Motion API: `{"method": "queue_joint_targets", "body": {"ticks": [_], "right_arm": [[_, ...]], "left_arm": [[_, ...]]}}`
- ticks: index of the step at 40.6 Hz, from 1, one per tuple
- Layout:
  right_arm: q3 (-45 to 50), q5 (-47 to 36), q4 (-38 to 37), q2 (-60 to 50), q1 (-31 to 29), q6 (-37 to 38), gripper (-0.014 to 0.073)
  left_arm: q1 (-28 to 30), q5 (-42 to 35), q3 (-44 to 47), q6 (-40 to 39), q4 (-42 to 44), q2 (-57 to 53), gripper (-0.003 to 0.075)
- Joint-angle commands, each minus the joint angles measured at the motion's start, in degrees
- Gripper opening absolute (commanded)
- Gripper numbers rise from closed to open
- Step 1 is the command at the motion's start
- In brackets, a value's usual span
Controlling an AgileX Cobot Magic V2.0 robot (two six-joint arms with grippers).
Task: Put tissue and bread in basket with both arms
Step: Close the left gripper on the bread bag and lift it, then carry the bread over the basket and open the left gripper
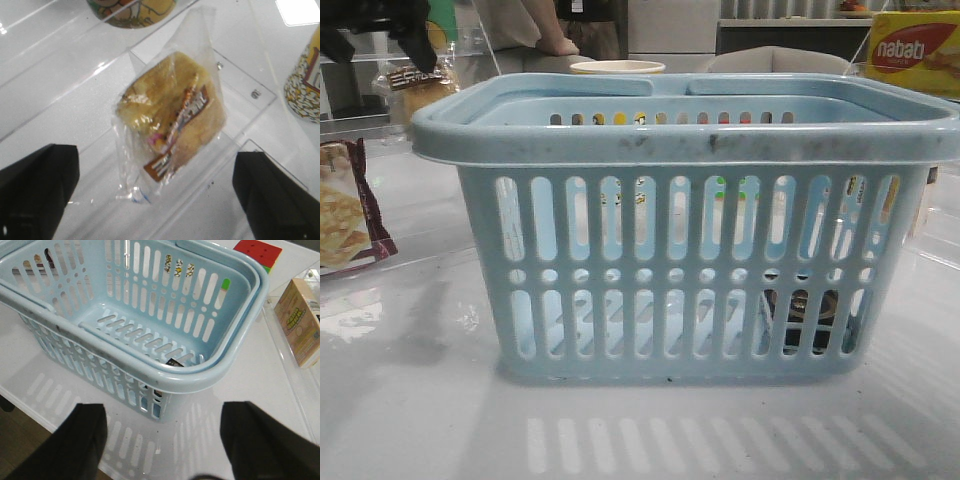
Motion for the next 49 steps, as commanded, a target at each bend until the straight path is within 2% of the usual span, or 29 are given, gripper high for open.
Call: {"method": "queue_joint_targets", "body": {"ticks": [1, 4, 8, 16, 23, 31, 33, 42, 49], "right_arm": [[-1.49, -3.83, -1.03, -0.03, -0.08, -0.12, 0.058], [-1.49, -3.77, -1.03, -0.03, -0.08, -0.12, 0.058], [-1.49, -3.71, -1.03, -0.03, -0.08, -0.12, 0.058], [-1.49, -3.31, -1.03, -0.03, -0.08, -0.12, 0.058], [-1.49, -3.31, -1.03, -0.03, -0.08, -0.12, 0.058], [-1.49, -3.31, -1.03, -0.03, -0.08, -0.12, 0.058], [-1.49, -3.27, -1.03, -0.03, -0.08, -0.12, 0.058], [-1.49, -3.16, -1.03, -0.03, -0.08, -0.12, 0.058], [-1.49, -3.06, -1.03, -0.03, -0.08, -0.12, 0.058]], "left_arm": [[0.38, -7.06, -3.74, 0.02, -0.42, 0.2, 0.0666], [0.44, -10.37, -3.77, 0.02, -0.42, 1.93, 0.0656], [0.44, -13.18, -3.77, 0.02, -0.78, 3.47, 0.0601], [0.16, -13.6, -3.77, 0.02, -0.82, 3.99, 0.0387], [0.16, -10.23, -3.77, 0.02, -0.82, 3.17, 0.023], [-0.52, -3.97, -3.77, 0.02, -1.68, -2.57, 0.0112], [-0.82, -2.79, -3.77, 0.02, -1.68, -4.59, 0.009], [-2.64, 7.38, -3.77, 1.68, -1.68, -15.12, 0.0091], [-7.3, 16.97, -3.77, 4.75, -1.68, -22.31, 0.0091]]}}
